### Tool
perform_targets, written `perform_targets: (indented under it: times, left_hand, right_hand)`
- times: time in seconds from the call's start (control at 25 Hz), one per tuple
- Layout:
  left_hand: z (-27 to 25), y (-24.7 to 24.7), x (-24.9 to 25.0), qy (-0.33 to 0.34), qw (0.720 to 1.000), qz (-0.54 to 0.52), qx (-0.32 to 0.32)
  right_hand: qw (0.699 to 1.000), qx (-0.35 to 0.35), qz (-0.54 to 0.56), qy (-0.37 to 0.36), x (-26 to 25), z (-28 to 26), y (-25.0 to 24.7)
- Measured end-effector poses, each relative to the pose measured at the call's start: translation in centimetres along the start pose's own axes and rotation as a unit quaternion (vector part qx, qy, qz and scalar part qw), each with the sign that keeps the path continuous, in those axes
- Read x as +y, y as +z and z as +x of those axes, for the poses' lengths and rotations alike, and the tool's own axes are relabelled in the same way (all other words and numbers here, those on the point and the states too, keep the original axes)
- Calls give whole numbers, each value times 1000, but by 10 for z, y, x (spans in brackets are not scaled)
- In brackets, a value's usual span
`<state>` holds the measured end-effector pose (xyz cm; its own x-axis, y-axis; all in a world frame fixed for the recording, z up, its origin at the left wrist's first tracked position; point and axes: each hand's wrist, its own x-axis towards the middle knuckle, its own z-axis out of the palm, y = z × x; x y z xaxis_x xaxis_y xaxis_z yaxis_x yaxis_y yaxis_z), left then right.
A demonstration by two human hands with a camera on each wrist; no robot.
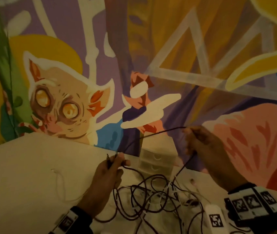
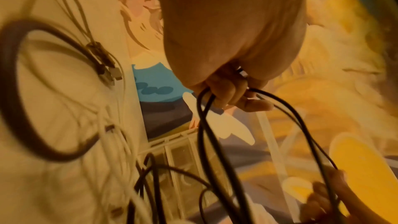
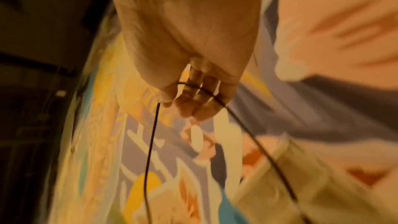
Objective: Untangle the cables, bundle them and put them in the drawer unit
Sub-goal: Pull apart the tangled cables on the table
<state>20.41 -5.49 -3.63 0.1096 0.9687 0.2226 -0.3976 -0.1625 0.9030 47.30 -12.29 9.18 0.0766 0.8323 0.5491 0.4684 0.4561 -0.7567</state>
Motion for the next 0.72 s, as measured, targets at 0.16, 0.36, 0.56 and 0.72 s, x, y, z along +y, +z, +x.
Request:
perform_targets:
  times: [0.16,0.36,0.56,0.72]
  left_hand:
    - [21,-33,8,9,985,-104,134]
    - [26,-45,6,36,985,-79,148]
    - [8,-18,1,57,993,100,27]
    - [-8,-4,2,30,986,163,-22]
  right_hand:
    - [934,-298,-177,89,27,-29,21]
    - [937,-252,-231,75,32,-25,10]
    - [986,138,88,-33,-31,-17,16]
    - [987,-99,28,123,6,-62,69]
